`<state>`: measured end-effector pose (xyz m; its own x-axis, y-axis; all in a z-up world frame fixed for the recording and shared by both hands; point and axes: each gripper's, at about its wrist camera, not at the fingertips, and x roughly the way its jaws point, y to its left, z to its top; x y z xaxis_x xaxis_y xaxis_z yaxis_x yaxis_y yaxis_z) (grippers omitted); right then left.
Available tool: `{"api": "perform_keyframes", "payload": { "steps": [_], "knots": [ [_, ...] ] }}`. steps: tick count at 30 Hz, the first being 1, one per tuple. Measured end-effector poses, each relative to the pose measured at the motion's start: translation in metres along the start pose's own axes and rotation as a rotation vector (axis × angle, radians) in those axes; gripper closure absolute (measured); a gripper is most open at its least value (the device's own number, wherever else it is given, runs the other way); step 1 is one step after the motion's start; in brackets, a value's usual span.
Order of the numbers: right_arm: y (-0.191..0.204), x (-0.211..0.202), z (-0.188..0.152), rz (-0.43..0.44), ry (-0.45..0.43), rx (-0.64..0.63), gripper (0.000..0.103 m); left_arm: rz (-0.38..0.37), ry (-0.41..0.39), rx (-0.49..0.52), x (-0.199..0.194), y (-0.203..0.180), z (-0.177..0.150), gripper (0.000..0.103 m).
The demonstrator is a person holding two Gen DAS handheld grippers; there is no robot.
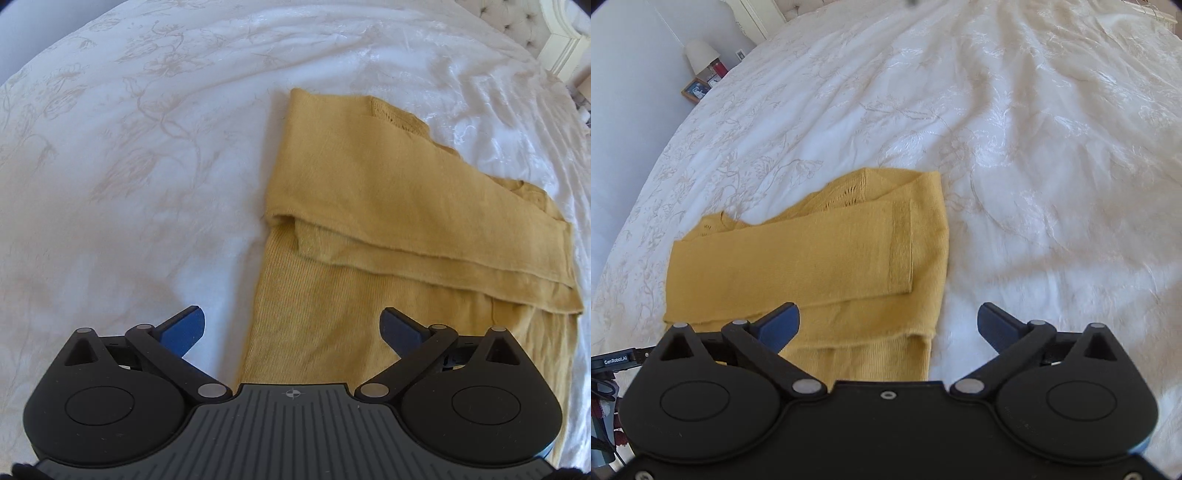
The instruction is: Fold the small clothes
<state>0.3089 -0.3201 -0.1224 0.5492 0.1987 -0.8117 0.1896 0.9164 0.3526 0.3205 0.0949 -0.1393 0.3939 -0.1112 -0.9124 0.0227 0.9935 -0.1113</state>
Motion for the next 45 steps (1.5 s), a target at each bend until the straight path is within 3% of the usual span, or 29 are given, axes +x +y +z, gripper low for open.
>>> {"api": "perform_keyframes", "payload": {
  "steps": [10,21,34,37,45],
  "knots": [
    [-0.006,-0.040,-0.088,-0.009,0.130,0.009,0.000,0.002,0.054,0.038,-0.034,0.023,-0.072,0.000],
    [-0.011,-0.068,-0.158,0.014,0.250,-0.023,0.000,-0.023,0.086,0.085,-0.055,0.034,-0.138,0.000],
    [-0.008,-0.061,-0.186,0.085,0.348,-0.048,0.000,-0.054,0.084,0.204,-0.061,0.036,-0.182,0.000],
    [-0.002,-0.056,-0.188,0.092,0.361,-0.063,0.000,-0.068,0.061,0.186,-0.062,0.042,-0.184,0.000],
    [0.001,-0.043,-0.197,0.162,0.400,-0.049,0.000,-0.170,0.142,0.113,-0.040,0.057,-0.183,0.001]
  ]
}}
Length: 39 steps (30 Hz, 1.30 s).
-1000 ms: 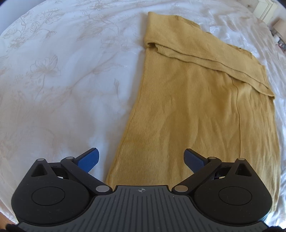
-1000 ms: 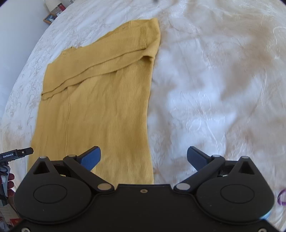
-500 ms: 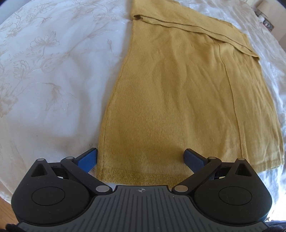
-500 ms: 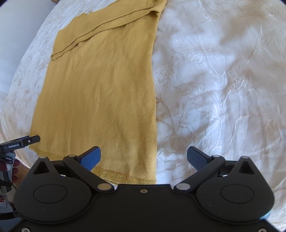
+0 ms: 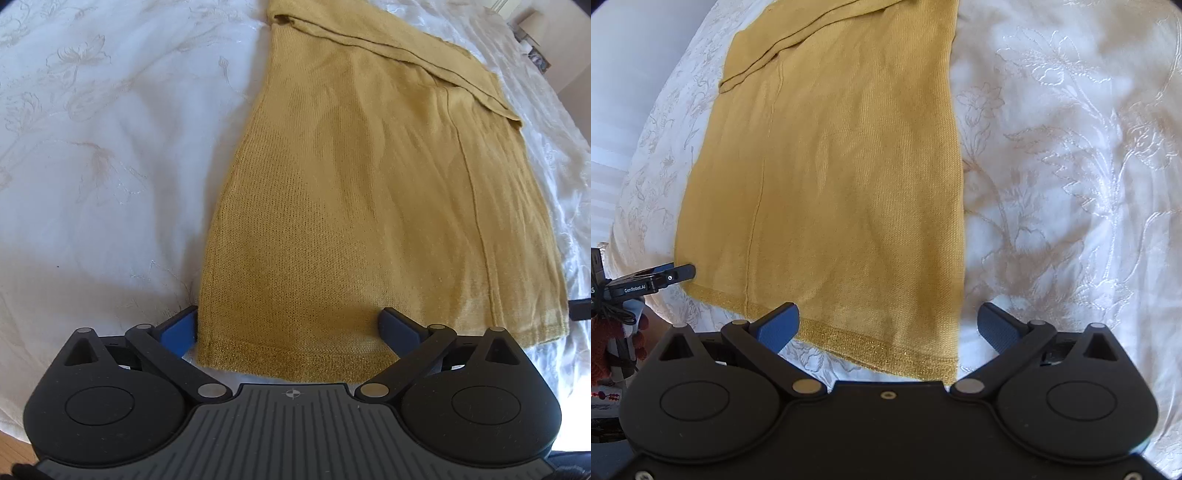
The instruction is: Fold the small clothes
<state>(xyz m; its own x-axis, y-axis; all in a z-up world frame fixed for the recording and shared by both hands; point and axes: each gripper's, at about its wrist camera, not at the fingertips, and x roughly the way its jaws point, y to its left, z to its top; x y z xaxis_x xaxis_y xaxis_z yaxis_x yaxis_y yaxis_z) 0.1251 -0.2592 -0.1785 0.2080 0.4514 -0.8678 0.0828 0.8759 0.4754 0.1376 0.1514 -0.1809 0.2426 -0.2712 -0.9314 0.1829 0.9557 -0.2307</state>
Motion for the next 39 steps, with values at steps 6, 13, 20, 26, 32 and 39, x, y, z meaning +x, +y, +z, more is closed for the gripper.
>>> {"api": "perform_keyframes", "payload": {
  "steps": [6,13,20,26,32,39],
  "knots": [
    [-0.004,0.010,-0.006,0.023,-0.002,-0.005,0.000,-0.005,0.014,-0.031,0.007,0.003,0.005,0.010],
    [-0.024,0.008,-0.008,0.094,-0.015,0.127,0.000,0.009,-0.005,-0.031,-0.003,0.001,-0.001,0.037],
    [-0.013,0.006,-0.006,0.040,0.043,0.129,0.051,-0.033,-0.033,-0.058,-0.015,-0.008,-0.010,0.087],
    [0.007,-0.008,-0.005,0.111,0.006,0.082,0.087,-0.089,-0.075,-0.128,-0.033,-0.006,-0.006,0.094],
    [0.020,-0.046,0.016,0.188,-0.173,0.095,0.087,-0.137,-0.190,-0.134,-0.061,-0.020,0.028,0.095],
    [0.020,-0.076,0.065,0.227,-0.362,0.128,0.087,-0.175,-0.354,-0.136,-0.083,-0.028,0.099,0.095]
  ]
}}
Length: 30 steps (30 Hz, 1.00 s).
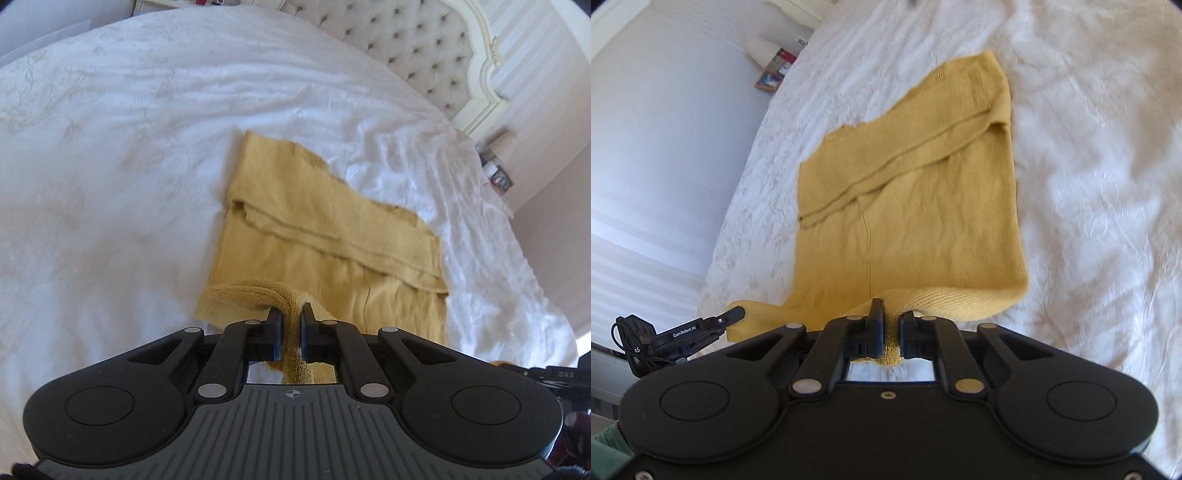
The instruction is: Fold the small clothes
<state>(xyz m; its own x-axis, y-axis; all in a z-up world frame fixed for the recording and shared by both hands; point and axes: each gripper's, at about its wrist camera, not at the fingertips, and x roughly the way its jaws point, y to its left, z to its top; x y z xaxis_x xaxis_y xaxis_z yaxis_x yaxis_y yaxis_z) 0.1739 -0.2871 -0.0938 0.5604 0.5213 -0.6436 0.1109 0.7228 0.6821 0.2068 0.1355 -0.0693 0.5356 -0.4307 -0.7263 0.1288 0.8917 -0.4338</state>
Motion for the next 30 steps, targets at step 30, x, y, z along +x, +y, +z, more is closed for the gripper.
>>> {"api": "perform_keyframes", "payload": {
  "steps": [30],
  "knots": [
    [-0.065,0.147,0.216,-0.124,-0.024,0.067,0.067,0.119,0.044,0.014,0.205,0.001,0.158,0.084]
  ]
}}
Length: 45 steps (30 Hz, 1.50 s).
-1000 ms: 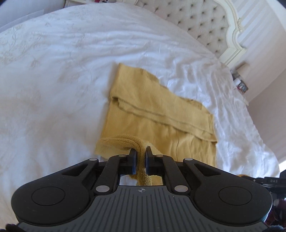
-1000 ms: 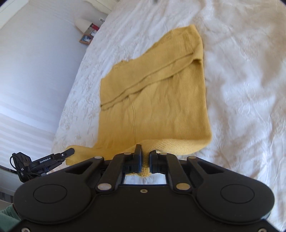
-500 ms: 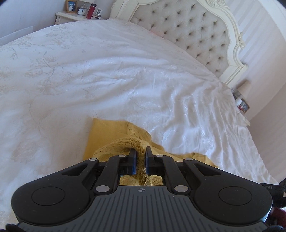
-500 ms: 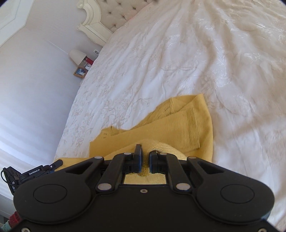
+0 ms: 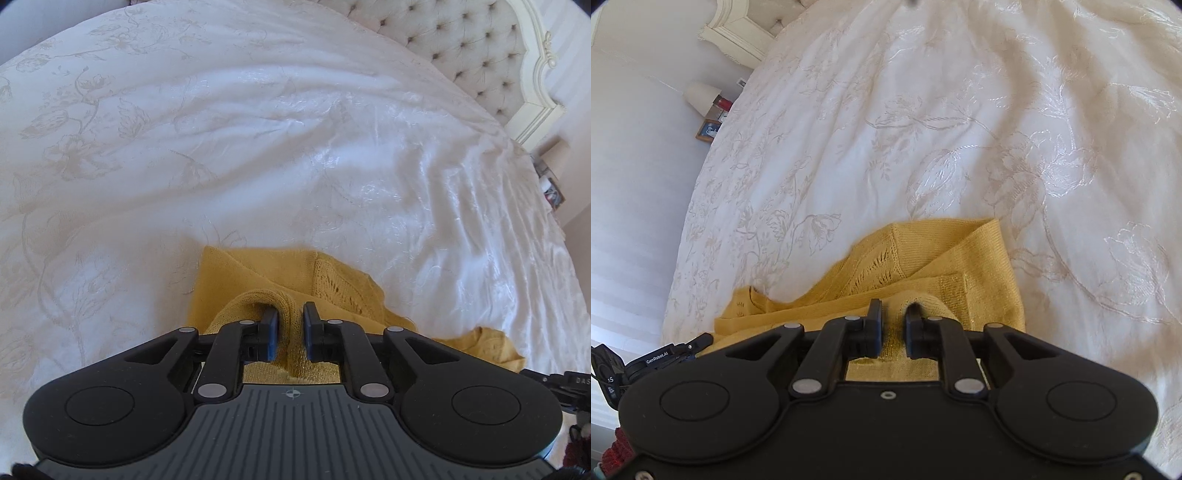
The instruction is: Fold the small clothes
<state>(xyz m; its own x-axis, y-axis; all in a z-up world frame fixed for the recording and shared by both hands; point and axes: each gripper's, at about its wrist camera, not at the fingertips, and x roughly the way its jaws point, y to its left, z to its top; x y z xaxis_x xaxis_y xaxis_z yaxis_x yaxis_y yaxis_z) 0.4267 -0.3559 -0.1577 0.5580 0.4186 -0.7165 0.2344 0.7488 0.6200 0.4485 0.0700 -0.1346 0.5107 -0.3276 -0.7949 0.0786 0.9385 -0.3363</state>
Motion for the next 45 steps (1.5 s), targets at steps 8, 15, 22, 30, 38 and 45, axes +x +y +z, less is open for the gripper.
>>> {"api": "perform_keyframes", "payload": {
  "steps": [8,15,22,30,38,45],
  "knots": [
    [-0.007,-0.006,0.013,0.006,-0.071,0.053,0.038,0.016,-0.069,-0.053,-0.003,0.009,0.025,0.066],
    [0.009,-0.028,0.012,-0.005,-0.136,-0.014,0.033,0.044,-0.098,0.060,-0.026,-0.006,0.030,0.055],
    [0.049,-0.011,-0.021,-0.011,-0.031,-0.207,0.029,0.053,0.018,0.294,-0.014,-0.040,-0.020,0.051],
    [0.032,0.010,-0.026,-0.164,0.023,-0.238,0.028,0.159,0.092,0.220,0.015,-0.007,-0.030,0.052],
    [-0.014,-0.018,-0.019,-0.234,-0.024,-0.093,0.028,0.165,0.107,0.243,0.005,-0.009,-0.029,0.051],
    [-0.015,-0.049,-0.064,-0.165,-0.006,-0.055,0.025,0.077,0.097,0.311,-0.032,-0.054,-0.075,0.051]
  ]
}}
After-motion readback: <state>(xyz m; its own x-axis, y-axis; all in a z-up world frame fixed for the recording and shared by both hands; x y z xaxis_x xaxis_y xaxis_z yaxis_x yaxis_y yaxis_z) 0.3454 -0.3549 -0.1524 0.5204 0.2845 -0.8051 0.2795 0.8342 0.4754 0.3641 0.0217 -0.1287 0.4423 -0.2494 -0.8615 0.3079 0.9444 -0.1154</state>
